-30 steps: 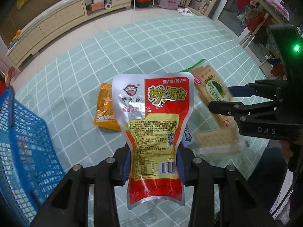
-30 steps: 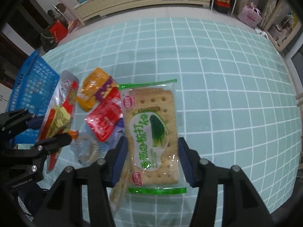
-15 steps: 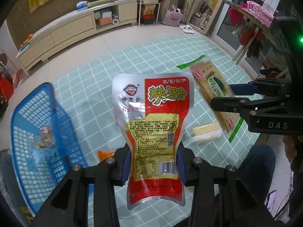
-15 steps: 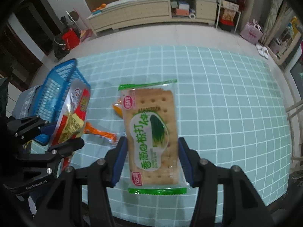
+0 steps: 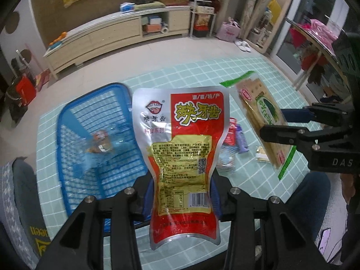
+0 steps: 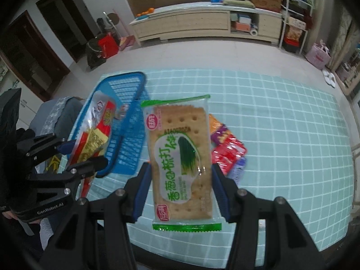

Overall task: Organize snacks
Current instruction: 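Lift both held snacks and carry them over the blue basket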

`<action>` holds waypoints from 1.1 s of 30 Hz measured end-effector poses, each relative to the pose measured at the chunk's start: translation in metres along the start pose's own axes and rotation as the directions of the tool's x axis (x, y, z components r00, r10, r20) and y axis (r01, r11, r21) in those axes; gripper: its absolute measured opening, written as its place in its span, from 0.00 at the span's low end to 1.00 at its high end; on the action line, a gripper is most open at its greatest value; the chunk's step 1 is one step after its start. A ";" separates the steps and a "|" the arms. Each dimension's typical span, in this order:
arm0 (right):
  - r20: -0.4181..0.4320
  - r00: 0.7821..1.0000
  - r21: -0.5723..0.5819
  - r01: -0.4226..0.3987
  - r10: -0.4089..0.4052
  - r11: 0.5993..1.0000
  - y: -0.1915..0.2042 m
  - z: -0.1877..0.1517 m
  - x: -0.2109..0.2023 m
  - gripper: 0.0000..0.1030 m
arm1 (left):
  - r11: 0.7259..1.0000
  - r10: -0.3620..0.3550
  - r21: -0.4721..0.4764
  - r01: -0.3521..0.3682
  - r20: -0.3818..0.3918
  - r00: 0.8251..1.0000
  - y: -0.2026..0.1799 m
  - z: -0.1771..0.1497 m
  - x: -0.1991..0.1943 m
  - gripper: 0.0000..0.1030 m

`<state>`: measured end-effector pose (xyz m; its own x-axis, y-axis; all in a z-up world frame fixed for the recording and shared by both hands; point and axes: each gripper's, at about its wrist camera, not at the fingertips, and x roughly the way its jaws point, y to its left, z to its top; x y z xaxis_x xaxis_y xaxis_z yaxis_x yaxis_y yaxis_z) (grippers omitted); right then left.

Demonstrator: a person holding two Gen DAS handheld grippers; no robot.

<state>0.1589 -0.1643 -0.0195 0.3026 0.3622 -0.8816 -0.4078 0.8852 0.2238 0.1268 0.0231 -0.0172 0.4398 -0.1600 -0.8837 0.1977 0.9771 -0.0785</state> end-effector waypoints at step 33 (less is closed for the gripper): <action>-0.088 0.989 -0.070 -0.121 0.115 0.990 0.129 0.055 0.076 0.56 | 0.974 0.063 -0.216 -0.060 0.011 0.998 0.127 -0.026 -0.023 0.40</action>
<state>0.1770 -0.0059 -0.0350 0.1767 0.4342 -0.8833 -0.5006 0.8123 0.2991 0.1189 0.1542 -0.0187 0.4607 -0.0992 -0.8820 -0.0231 0.9920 -0.1237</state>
